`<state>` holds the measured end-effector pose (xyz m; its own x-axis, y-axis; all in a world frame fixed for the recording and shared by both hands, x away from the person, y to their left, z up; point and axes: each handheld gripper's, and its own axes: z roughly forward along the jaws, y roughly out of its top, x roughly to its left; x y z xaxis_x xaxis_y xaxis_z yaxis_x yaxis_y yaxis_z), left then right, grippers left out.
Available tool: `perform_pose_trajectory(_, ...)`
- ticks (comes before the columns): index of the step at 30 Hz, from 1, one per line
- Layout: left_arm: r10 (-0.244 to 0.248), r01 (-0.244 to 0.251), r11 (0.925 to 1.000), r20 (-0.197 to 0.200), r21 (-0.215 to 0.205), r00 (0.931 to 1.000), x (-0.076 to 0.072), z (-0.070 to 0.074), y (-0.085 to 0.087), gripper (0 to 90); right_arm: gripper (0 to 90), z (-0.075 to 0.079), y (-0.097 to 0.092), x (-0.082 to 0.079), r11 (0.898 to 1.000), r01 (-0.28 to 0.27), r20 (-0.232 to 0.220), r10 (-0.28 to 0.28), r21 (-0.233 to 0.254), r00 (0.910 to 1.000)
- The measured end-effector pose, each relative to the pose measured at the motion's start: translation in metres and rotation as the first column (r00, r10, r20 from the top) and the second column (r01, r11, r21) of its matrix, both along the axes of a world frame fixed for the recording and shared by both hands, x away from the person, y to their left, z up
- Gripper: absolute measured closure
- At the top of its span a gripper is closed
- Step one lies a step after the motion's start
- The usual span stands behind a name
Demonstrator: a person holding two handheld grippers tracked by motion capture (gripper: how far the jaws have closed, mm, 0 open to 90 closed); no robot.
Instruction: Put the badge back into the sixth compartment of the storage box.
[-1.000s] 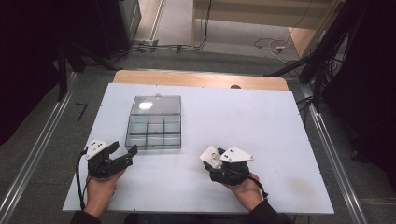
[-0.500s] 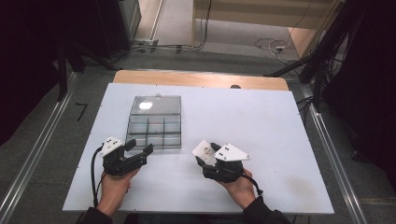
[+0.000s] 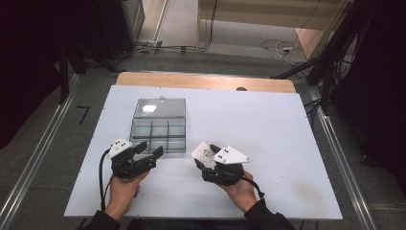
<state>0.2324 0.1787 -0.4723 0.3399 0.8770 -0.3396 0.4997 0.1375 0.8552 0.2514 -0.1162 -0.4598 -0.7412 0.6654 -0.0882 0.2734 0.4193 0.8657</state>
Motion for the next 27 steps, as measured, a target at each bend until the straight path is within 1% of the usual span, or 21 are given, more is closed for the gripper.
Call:
perform_pose_trajectory(2, -0.007, 0.007, 0.9999, 0.000, -0.007, 1.0000, 0.000, 0.000, -0.002, 31.0, 30.9, 0.000, 0.000, 0.000, 1.000, 0.000, -0.001, 0.000, 0.002, 1.0000)
perform_pose_trajectory(3, -0.010, 0.010, 0.9999, 0.001, -0.009, 1.0000, 0.000, 0.001, -0.003, 33.3, 30.9, 0.001, 0.001, 0.001, 1.000, -0.001, 0.006, 0.001, 0.001, 1.0000)
perform_pose_trajectory(6, -0.017, 0.017, 0.9997, 0.000, -0.018, 0.9999, 0.001, 0.001, -0.005, 35.7, 30.9, 0.001, 0.002, 0.002, 1.000, 0.000, 0.008, 0.000, 0.004, 1.0000)
perform_pose_trajectory(9, -0.031, 0.031, 0.9982, 0.004, -0.050, 0.9995, 0.003, 0.002, -0.008, 36.8, 30.9, 0.001, 0.003, 0.003, 1.000, -0.002, 0.009, 0.002, 0.008, 1.0000)
perform_pose_trajectory(11, -0.043, 0.043, 0.9970, 0.009, -0.064, 0.9991, 0.004, 0.002, -0.010, 37.9, 30.9, 0.001, 0.006, 0.004, 1.000, -0.004, 0.015, 0.004, 0.006, 0.9999)
perform_pose_trajectory(15, -0.066, 0.067, 0.9954, 0.016, -0.069, 0.9977, 0.005, 0.003, -0.016, 39.5, 30.9, 0.001, 0.009, 0.004, 1.000, -0.006, 0.016, 0.006, 0.004, 0.9999)
perform_pose_trajectory(18, -0.085, 0.086, 0.9930, 0.019, -0.081, 0.9962, 0.005, 0.004, -0.020, 44.0, 30.9, 0.000, 0.012, 0.004, 1.000, -0.014, 0.024, 0.014, 0.000, 0.9996)
perform_pose_trajectory(20, -0.096, 0.098, 0.9914, 0.020, -0.087, 0.9951, 0.006, 0.005, -0.022, 45.4, 30.9, 0.000, 0.013, 0.004, 1.000, -0.018, 0.028, 0.018, -0.002, 0.9994)
perform_pose_trajectory(22, -0.113, 0.114, 0.9881, 0.018, -0.103, 0.9935, 0.006, 0.006, -0.024, 46.7, 30.9, -0.001, 0.015, 0.004, 1.000, -0.024, 0.027, 0.024, -0.003, 0.9994)
perform_pose_trajectory(23, -0.134, 0.135, 0.9827, 0.012, -0.127, 0.9909, 0.007, 0.006, -0.026, 46.7, 30.9, -0.001, 0.016, 0.004, 1.000, -0.026, 0.031, 0.026, -0.005, 0.9992)
perform_pose_trajectory(24, -0.134, 0.135, 0.9827, 0.012, -0.127, 0.9909, 0.007, 0.006, -0.026, 46.9, 30.9, -0.001, 0.017, 0.004, 1.000, -0.023, 0.028, 0.023, -0.003, 0.9993)
perform_pose_trajectory(25, -0.157, 0.155, 0.9755, -0.001, -0.157, 0.9876, 0.008, 0.006, -0.029, 48.0, 30.9, -0.001, 0.017, 0.003, 1.000, -0.025, 0.031, 0.025, -0.007, 0.9992)
perform_pose_trajectory(26, -0.157, 0.155, 0.9755, -0.001, -0.157, 0.9876, 0.008, 0.006, -0.029, 48.5, 30.9, -0.001, 0.017, 0.003, 1.000, -0.025, 0.031, 0.025, -0.007, 0.9992)
perform_pose_trajectory(27, -0.175, 0.170, 0.9699, -0.011, -0.174, 0.9846, 0.010, 0.005, -0.032, 49.0, 30.9, -0.002, 0.019, 0.003, 0.999, -0.032, 0.037, 0.032, -0.009, 0.9988)
